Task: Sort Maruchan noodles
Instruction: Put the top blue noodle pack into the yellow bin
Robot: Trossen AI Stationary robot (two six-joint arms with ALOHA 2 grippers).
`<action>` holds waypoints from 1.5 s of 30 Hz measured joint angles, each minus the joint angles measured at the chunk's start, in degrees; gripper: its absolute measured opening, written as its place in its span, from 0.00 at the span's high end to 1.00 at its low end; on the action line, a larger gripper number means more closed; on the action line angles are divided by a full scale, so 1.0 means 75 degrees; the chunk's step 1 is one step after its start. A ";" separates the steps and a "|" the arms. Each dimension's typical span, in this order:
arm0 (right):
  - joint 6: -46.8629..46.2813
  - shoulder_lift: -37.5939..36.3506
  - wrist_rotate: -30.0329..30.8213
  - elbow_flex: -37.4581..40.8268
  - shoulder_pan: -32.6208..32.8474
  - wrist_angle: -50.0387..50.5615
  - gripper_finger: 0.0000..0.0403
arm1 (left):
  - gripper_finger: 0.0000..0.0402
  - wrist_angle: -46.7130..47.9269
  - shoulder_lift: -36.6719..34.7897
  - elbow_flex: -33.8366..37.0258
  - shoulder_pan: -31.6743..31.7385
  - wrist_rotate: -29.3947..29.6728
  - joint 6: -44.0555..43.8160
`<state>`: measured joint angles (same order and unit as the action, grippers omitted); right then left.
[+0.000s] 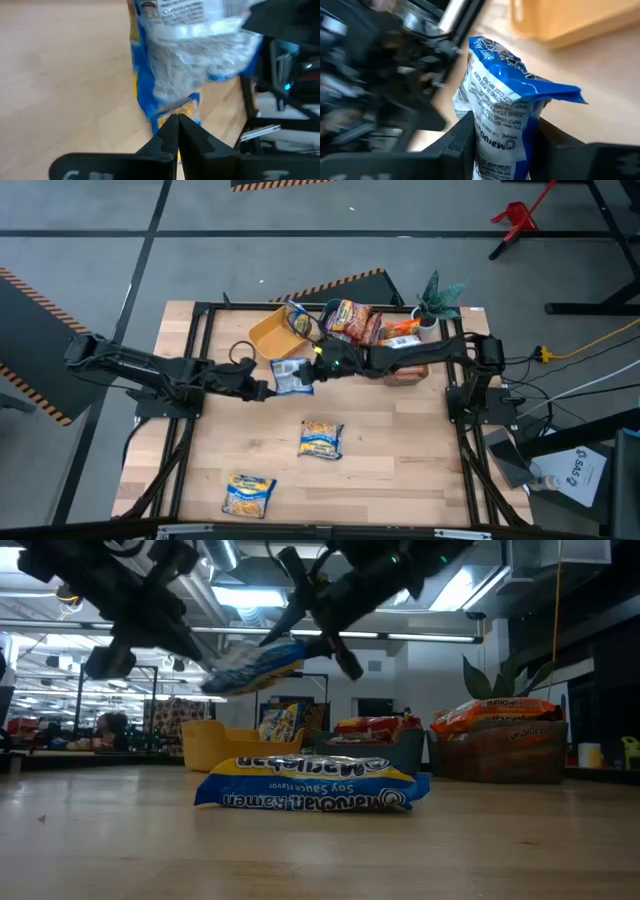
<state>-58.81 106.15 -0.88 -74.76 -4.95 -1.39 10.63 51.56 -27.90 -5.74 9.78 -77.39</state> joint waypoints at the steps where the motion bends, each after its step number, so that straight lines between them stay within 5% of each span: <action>1: 0.0332 0.0000 0.0038 -0.0308 -0.0070 0.0556 0.73 | 1.00 0.0058 -0.0177 0.0000 0.0002 0.0077 -0.0009; 11: 0.3425 0.0241 0.1218 -0.3422 -0.1156 0.4086 0.72 | 1.00 0.1131 -0.1195 -0.0003 0.0003 0.0769 -0.0063; 22: 0.4530 0.2036 0.0523 -0.6116 -0.2251 0.5783 0.72 | 1.00 0.1269 -0.1190 -0.0003 0.0003 0.0775 -0.0064; 45: 0.5706 0.3479 0.0777 -0.6575 -0.2346 0.5912 0.72 | 1.00 0.1444 -0.1190 -0.0003 0.0012 0.0831 -0.0090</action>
<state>-16.01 132.24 4.95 -124.07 -22.55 42.96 21.45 42.63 -27.92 -5.65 16.01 -78.06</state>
